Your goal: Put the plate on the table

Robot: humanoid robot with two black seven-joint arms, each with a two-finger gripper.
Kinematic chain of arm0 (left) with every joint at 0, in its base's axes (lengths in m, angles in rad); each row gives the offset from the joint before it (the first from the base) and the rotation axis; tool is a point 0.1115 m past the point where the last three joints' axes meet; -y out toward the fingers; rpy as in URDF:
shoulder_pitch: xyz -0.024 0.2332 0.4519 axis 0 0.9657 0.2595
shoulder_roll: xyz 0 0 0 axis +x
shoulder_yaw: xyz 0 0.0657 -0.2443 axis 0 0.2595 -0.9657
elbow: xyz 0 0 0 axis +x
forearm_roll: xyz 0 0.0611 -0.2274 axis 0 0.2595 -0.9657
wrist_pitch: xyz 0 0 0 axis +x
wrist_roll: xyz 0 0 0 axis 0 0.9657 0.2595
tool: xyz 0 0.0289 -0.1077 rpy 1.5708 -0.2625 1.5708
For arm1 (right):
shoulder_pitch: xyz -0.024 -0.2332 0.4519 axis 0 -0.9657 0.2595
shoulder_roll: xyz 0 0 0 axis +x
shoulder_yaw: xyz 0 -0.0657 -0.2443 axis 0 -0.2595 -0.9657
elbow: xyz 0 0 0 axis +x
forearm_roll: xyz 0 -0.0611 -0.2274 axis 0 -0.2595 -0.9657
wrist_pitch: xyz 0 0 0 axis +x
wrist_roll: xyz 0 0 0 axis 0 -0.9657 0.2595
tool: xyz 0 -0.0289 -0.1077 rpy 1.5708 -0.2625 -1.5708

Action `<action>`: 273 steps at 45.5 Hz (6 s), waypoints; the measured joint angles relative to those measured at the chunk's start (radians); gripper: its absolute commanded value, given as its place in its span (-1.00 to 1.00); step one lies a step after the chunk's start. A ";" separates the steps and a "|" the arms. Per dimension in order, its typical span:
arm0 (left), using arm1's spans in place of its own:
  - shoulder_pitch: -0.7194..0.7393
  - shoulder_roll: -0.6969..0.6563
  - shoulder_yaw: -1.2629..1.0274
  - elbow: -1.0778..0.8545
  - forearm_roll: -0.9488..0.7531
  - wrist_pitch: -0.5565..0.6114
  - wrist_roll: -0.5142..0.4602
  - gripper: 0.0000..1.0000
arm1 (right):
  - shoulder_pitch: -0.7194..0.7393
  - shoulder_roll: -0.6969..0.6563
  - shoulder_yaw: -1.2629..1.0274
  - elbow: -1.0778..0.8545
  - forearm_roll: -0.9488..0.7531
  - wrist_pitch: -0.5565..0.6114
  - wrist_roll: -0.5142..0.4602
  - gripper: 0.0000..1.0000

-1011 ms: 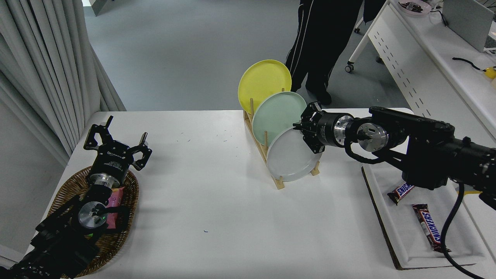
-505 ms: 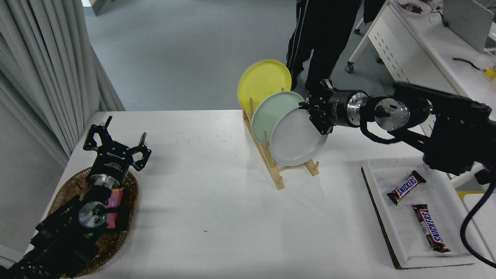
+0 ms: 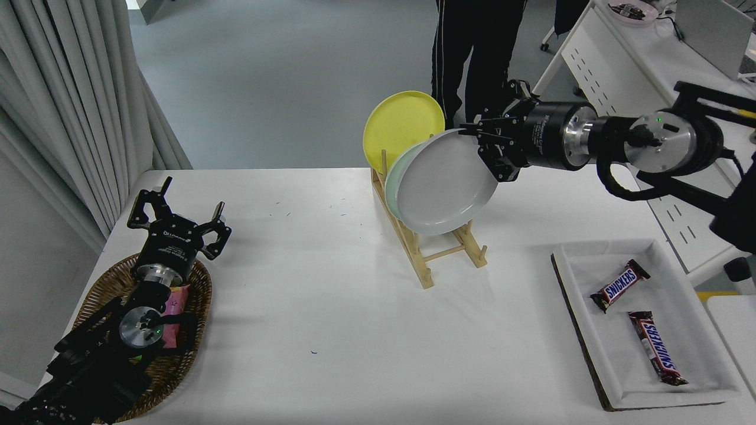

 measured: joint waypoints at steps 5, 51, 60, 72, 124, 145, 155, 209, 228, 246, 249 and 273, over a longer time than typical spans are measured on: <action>0.000 0.000 0.000 0.000 0.000 0.000 0.000 1.00 | 0.000 0.003 0.042 0.013 0.020 -0.066 -0.003 -1.00; 0.000 0.000 0.000 0.000 0.000 0.000 0.000 1.00 | -0.266 0.166 0.231 0.016 0.442 -0.464 -0.103 -1.00; 0.000 0.000 0.000 0.000 0.000 0.000 0.000 1.00 | -0.396 0.181 0.267 -0.005 0.456 -0.483 -0.126 -1.00; 0.000 0.000 0.000 0.000 0.000 0.000 0.000 1.00 | -0.522 0.229 0.287 -0.108 0.425 -0.481 -0.144 -1.00; 0.000 0.000 0.000 0.000 0.000 0.000 0.000 1.00 | -0.620 0.388 0.305 -0.430 0.333 -0.350 -0.246 -1.00; 0.000 0.000 0.000 0.000 0.000 0.000 0.000 1.00 | -0.612 0.419 0.310 -0.481 0.307 -0.332 -0.248 -1.00; 0.000 0.000 0.000 0.000 0.000 0.000 0.000 1.00 | -0.610 0.437 0.310 -0.510 0.305 -0.319 -0.248 -1.00; 0.000 0.000 0.000 0.000 0.000 0.000 0.000 1.00 | -0.592 0.464 0.310 -0.519 0.282 -0.249 -0.245 1.00; 0.000 0.000 0.000 0.000 0.000 0.000 0.000 1.00 | -0.581 0.453 0.310 -0.374 0.242 0.122 -0.245 1.00; 0.000 0.000 0.000 0.000 0.000 0.000 0.000 1.00 | -0.602 0.438 0.536 -0.226 0.038 0.300 -0.229 1.00; 0.000 0.000 0.000 0.000 0.000 0.000 0.000 1.00 | -0.616 0.436 0.603 -0.210 -0.032 0.308 -0.221 1.00; 0.000 0.000 0.000 0.000 0.000 0.000 0.000 1.00 | -0.780 0.449 1.003 -0.153 -0.618 0.140 0.056 1.00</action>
